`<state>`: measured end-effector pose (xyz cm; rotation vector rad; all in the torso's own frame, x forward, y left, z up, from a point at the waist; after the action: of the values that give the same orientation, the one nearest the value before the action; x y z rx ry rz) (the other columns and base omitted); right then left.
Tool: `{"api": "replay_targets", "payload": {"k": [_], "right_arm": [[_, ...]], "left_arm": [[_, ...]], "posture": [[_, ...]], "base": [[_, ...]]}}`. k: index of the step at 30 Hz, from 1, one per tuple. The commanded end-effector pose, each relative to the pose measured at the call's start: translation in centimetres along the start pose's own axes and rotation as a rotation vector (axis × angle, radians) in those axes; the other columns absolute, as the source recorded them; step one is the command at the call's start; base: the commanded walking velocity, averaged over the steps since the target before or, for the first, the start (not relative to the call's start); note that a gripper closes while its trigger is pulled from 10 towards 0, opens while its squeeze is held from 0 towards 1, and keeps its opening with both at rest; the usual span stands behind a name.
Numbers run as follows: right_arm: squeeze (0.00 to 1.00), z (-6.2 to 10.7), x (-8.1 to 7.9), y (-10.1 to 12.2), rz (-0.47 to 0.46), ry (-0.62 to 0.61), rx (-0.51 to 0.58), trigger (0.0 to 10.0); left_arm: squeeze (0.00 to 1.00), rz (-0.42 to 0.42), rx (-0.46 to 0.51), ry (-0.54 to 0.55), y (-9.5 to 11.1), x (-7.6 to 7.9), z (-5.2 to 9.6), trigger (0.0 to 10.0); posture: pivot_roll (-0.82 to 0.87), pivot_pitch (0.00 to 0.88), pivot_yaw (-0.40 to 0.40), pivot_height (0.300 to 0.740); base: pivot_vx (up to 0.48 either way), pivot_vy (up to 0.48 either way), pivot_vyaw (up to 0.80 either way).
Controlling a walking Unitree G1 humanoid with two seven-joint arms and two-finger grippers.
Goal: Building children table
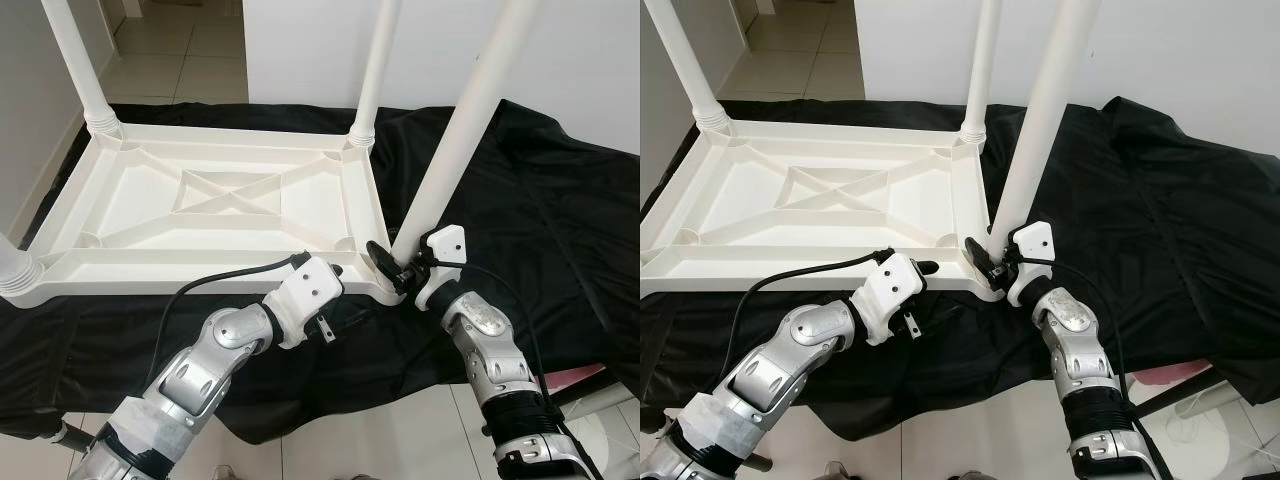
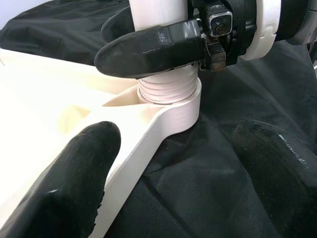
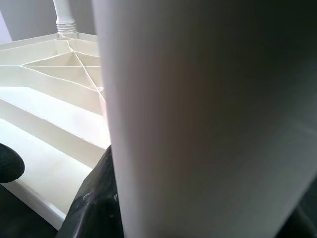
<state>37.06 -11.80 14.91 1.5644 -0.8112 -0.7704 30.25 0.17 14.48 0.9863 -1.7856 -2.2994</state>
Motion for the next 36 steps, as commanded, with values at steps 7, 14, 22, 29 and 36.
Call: {"api": "replay_targets", "payload": {"k": [7, 14, 22, 29, 36], "right_arm": [[0.00, 0.3, 0.4, -0.9, -0.014, -0.008, -0.029, 10.0], [0.00, 0.4, 1.0, -1.6, -0.023, -0.093, -0.046, 10.0], [0.00, 0.8, 1.7, -1.9, -0.040, -0.211, -0.039, 10.0], [0.00, 1.5, 2.8, -1.6, -0.050, -0.406, -0.008, 10.0], [0.00, 1.8, 1.9, -1.9, -0.092, -0.538, 0.021, 10.0]], "left_arm": [[0.00, -0.001, 0.006, -0.052, 0.2, 0.7, 0.0, 10.0], [0.00, 0.000, 0.005, -0.059, 0.2, 0.8, 0.0, 10.0], [0.00, 0.003, 0.006, -0.061, 0.2, 0.9, 0.1, 10.0], [0.00, 0.006, 0.005, -0.062, 0.2, 1.0, 0.1, 10.0], [0.00, 0.007, 0.005, -0.060, 0.2, 1.0, 0.0, 10.0]], "posture": [[0.00, 0.079, -0.062, 0.740], [0.00, 0.085, -0.060, 0.740], [0.00, 0.086, -0.062, 0.740], [0.00, 0.088, -0.064, 0.740], [0.00, 0.088, -0.068, 0.740]], "base": [[0.000, 0.000, 0.00], [0.000, 0.000, 0.00], [0.000, 0.000, 0.00], [0.000, 0.000, 0.00], [0.000, 0.000, 0.00]]}}
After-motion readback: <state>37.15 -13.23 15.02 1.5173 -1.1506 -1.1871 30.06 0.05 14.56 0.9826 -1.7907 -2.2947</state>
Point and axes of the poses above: a point about 5 cm out from each wrist's last joint towards the gripper, its own z axis pointing back from the gripper into the wrist, its own y axis along the axis of the wrist's last joint, x = y × z, the point moved 6 cm from there along -z, pointing out of the wrist towards the gripper, and after that the axes turned 9 degrees about -z, right-handed, at the moved point
